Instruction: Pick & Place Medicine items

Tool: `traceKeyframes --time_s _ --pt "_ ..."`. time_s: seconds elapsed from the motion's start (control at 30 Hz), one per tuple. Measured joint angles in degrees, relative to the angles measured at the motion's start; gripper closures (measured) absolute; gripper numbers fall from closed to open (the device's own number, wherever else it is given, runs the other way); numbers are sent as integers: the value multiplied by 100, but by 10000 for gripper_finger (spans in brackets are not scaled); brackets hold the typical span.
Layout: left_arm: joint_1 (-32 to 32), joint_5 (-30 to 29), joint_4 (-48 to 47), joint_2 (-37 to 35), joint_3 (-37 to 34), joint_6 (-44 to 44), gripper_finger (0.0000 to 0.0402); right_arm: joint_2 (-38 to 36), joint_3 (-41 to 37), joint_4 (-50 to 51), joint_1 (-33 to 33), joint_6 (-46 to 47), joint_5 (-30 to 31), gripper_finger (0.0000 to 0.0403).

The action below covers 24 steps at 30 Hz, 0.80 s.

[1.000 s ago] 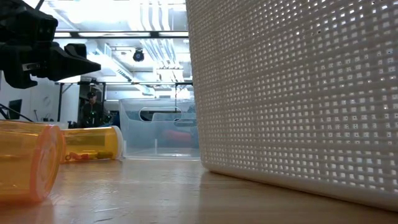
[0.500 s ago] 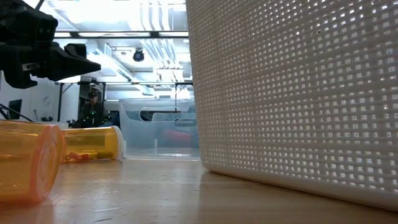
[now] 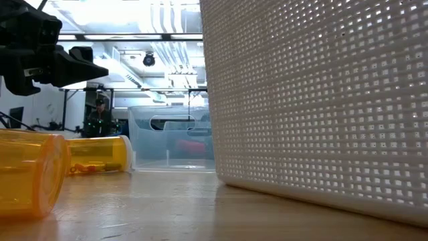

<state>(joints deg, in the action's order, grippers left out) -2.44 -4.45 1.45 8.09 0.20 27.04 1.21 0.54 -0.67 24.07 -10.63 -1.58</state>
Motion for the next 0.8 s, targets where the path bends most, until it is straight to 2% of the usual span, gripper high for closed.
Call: traceKeyframes --time_s 0.23,0.37,0.53,0.67,0.8 --pt "0 0 4 1 1 -56 400 0 0 -2 -2 7 1 163" --pt "-6 42 321 -1 11 -727 400 0 2 0 -2 10 1 163" --pt "-3 -425 171 119 408 -1181 400 2 2 -2 -2 10 0 163" --pt "-2 -710 126 567 937 -1534 400 2 1 -2 -4 10 1 163" --pt "2 -1118 -271 1402 1588 -1752 400 2 0 -2 -6 10 0 163"
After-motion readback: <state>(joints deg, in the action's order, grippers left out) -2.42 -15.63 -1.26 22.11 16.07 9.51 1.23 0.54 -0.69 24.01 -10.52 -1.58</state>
